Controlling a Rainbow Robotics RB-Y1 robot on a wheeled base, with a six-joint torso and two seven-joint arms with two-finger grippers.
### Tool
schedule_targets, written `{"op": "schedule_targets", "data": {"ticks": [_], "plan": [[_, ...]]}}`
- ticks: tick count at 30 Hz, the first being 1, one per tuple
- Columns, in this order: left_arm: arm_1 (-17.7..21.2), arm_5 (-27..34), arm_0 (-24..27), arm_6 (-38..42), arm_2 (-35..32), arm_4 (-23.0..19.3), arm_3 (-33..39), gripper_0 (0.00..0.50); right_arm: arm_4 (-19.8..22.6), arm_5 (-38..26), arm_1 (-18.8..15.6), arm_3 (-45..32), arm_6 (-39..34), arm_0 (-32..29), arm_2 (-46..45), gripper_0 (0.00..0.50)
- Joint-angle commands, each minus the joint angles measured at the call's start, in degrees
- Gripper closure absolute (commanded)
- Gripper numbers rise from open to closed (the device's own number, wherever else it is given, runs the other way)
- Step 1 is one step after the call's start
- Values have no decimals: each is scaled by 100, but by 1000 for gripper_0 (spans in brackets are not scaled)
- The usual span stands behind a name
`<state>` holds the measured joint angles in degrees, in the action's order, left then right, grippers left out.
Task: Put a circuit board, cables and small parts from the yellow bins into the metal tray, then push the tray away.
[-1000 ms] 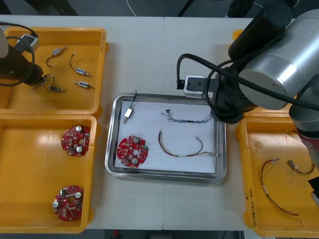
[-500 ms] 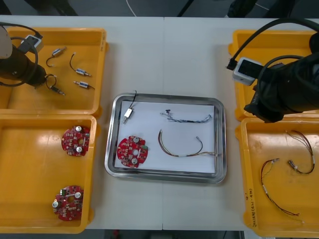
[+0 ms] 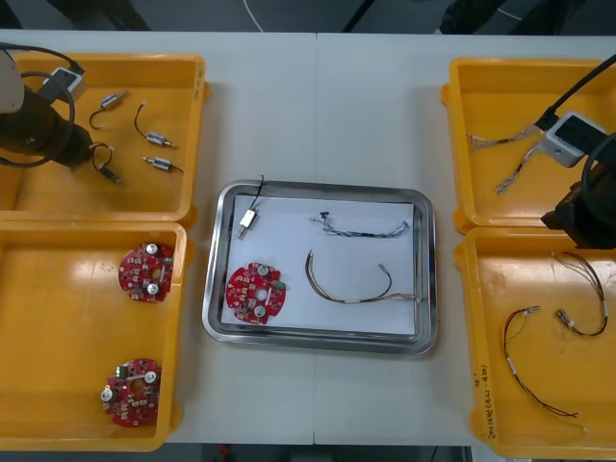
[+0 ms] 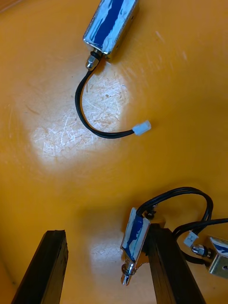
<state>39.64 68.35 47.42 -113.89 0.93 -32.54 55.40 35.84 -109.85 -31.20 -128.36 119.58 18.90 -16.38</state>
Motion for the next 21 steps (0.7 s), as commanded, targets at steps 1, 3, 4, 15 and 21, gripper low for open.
{"op": "schedule_targets", "data": {"ticks": [1, 3, 4, 15, 21], "plan": [[132, -67, 48, -740, 258, -60, 41, 0, -33, -15, -193, -251, -804, -378, -445, 0], [123, -76, 13, -731, 285, -77, 50, 0, -103, -15, -193, -313, -1095, -501, -498, 0], [132, -94, -5, -731, 294, -86, 41, 0, -130, -15, -193, -322, -1218, -545, -515, 0], [132, -225, -110, -731, 390, -165, 41, 0, -33, -15, -193, -427, -2562, -1090, -788, 0], [123, -234, -128, -740, 381, -165, 41, 0, 28, -15, -193, -445, -3116, -1301, -814, 0]]}}
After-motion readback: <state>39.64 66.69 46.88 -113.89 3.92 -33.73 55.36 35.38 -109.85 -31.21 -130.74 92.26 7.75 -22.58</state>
